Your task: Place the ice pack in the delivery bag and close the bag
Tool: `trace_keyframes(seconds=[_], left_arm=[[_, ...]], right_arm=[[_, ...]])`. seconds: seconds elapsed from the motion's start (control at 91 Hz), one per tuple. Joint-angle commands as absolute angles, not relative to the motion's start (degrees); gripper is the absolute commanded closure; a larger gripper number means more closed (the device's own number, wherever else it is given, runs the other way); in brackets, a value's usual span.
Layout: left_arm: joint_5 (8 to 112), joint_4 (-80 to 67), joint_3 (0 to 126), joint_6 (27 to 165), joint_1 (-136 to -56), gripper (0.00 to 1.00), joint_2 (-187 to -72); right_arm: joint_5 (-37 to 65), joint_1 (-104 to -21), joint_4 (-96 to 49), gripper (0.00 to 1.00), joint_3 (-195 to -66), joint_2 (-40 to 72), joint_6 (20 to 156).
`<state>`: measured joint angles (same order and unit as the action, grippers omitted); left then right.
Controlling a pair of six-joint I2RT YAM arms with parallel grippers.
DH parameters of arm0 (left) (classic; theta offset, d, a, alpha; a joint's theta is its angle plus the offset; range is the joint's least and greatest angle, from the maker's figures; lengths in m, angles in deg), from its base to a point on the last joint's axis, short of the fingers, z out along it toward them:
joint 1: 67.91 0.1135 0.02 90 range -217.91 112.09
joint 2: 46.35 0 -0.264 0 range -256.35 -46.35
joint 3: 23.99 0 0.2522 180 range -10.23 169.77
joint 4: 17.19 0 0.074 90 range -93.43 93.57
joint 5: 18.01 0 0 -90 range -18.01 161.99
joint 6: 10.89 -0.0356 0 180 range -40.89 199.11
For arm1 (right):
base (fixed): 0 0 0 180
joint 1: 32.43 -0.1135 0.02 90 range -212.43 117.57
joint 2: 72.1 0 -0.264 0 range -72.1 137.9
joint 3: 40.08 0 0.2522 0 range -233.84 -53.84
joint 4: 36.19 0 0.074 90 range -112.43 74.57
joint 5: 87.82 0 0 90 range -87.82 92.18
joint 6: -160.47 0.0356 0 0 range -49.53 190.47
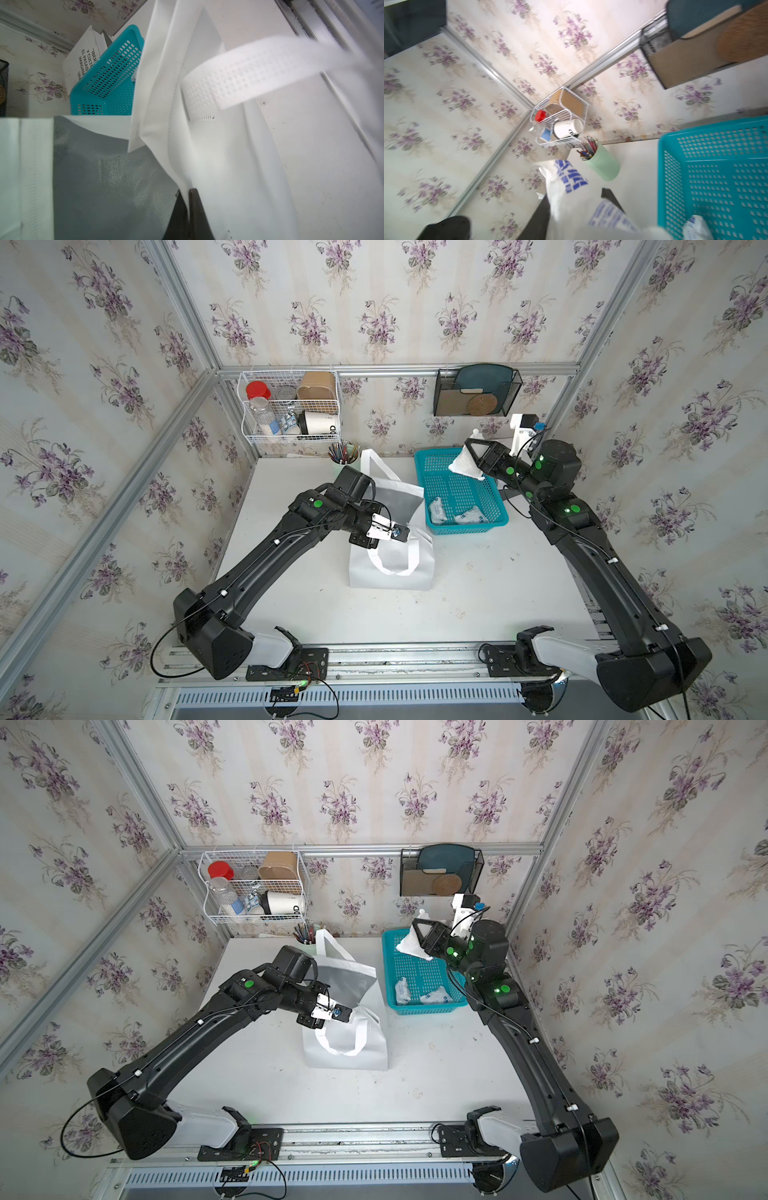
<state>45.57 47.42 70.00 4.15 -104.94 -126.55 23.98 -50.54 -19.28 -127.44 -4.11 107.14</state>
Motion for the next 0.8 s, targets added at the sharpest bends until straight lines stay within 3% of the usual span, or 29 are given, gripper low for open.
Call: trace_keyframes(seconds=[0.0,0.209,0.472,0.791], left_arm=[[45.03,44.07,66.85,7.03,-105.68,1.0,-124.94],[47.31,40.89,63.54,8.19,-107.16,1.0,-119.88],[51.13,41.23,64.3,8.82,-109.0,1.0,-115.92],[52.52,40.75,65.33,8.81,-109.78,1.0,-115.07]], right_arm=[[25.5,-55.01,-21.04,0.61,-127.86,-4.44,108.08],[20.95,-66.35,-19.83,0.62,-129.62,0.65,106.37],[21.91,-70.6,-19.82,0.62,-131.69,2.5,102.67],[16.27,-74.21,-11.01,0.62,-133.42,7.89,96.64]])
